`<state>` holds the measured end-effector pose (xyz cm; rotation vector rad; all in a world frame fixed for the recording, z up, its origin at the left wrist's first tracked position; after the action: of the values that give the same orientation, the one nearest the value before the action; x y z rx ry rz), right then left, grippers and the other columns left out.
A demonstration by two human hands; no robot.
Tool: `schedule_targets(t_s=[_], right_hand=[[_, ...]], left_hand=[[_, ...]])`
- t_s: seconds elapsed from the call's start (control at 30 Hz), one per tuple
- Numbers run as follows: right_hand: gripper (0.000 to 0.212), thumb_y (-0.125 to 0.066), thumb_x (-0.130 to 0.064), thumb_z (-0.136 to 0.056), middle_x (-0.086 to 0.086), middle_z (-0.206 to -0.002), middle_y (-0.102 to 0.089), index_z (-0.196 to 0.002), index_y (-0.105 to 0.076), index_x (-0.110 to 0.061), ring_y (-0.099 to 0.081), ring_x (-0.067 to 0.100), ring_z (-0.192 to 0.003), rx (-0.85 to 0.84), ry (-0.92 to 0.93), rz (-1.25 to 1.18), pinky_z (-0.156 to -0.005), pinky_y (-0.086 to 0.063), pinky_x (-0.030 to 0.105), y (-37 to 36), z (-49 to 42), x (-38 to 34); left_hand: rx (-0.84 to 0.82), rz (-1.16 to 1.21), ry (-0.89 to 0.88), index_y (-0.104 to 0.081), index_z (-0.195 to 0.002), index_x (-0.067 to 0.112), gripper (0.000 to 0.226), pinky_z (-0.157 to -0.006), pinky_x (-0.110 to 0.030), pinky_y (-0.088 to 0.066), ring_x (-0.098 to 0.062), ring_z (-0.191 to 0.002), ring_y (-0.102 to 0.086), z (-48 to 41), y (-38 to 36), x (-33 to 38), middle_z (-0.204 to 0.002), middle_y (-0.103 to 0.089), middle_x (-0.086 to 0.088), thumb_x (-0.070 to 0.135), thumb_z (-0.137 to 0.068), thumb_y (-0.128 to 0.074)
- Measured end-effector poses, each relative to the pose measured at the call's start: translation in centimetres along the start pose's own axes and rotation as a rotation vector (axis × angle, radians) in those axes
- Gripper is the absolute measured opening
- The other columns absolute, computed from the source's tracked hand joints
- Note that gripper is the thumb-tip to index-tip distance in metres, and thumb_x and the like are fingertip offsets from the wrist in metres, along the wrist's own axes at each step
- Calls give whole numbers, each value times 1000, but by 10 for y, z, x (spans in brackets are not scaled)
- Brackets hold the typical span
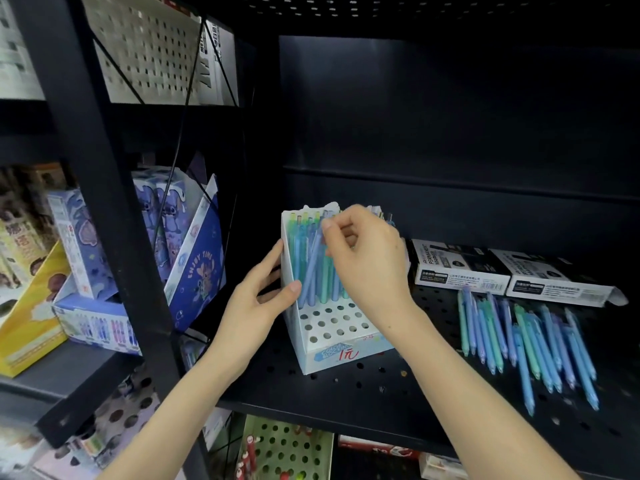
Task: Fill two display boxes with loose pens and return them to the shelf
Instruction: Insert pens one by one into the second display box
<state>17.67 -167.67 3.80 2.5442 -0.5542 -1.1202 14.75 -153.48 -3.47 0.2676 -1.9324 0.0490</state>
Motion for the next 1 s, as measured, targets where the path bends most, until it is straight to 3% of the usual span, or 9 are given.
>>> schedule_targets(t_s=[0.17,0.27,0.43,0.6,0.8,0.9,1.0], right_hand=[[20,-56,-26,-91,-7,-67,-62,-79,-66,-13,-59,12,-65,-59,-14,110,-68,-50,33,-7,-8,-5],[22,-57,-26,-89,-3,-69,-67,-78,-69,-13,-62,14,-68,-84,-19,183,-68,-51,34,-13,-10,-8],[24,-56,-27,-89,1,-68,-66,-76,-69,-11,-61,20,-67,-43,11,274,-66,-50,35,-22,-13,-8],[22,-55,-30,-90,-1,-90,-56,-86,-70,-15,-56,18,-77,-72,48,375,-60,-36,27,-32,-19,-11],[20,-60,-39,-87,-8,-96,-51,-92,-69,-22,-53,11,-72,20,84,326,-54,-33,23,-21,-11,-4],[17,-63,-38,-85,-11,-92,-56,-93,-69,-24,-50,5,-66,122,108,295,-56,-35,12,13,11,12],[10,-65,-30,-84,-12,-83,-57,-88,-70,-22,-52,7,-61,213,12,373,-50,-38,19,62,44,48]], left_hand=[[4,17,-15,-39,-139,37,59,-88,-6,-41,6,-123,-45,-2,0,-4,-137,-48,20,23,-86,-60],[23,3,-21,-39,-139,38,56,-98,-17,-40,3,-126,-43,-4,1,-7,-139,-46,20,30,-86,-57],[62,-14,-12,-42,-137,38,48,-106,-32,-38,-2,-127,-44,-8,1,-8,-138,-48,18,23,-93,-53],[81,-42,-5,-41,-138,38,47,-103,-21,-36,1,-125,-44,-7,-3,-6,-138,-47,18,24,-94,-51],[106,-87,-57,-50,-132,33,41,-104,-25,-38,-1,-124,-46,-6,-1,-4,-134,-52,15,20,-93,-52],[226,-253,-169,-54,-117,39,36,-95,-19,-42,1,-113,-49,1,-3,5,-123,-52,13,14,-90,-57],[324,-416,-357,-58,-110,30,24,-85,-18,-42,-9,-103,-53,16,-15,22,-109,-52,12,17,-90,-58]])
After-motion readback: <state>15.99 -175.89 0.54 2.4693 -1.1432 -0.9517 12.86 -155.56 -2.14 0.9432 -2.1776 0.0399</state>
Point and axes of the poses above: each hand's wrist, its own z-axis away from the middle knuckle, its own y-axis out of the back of the hand, x = y × z, the point moved 1 cm from there along -z, towards the middle knuckle
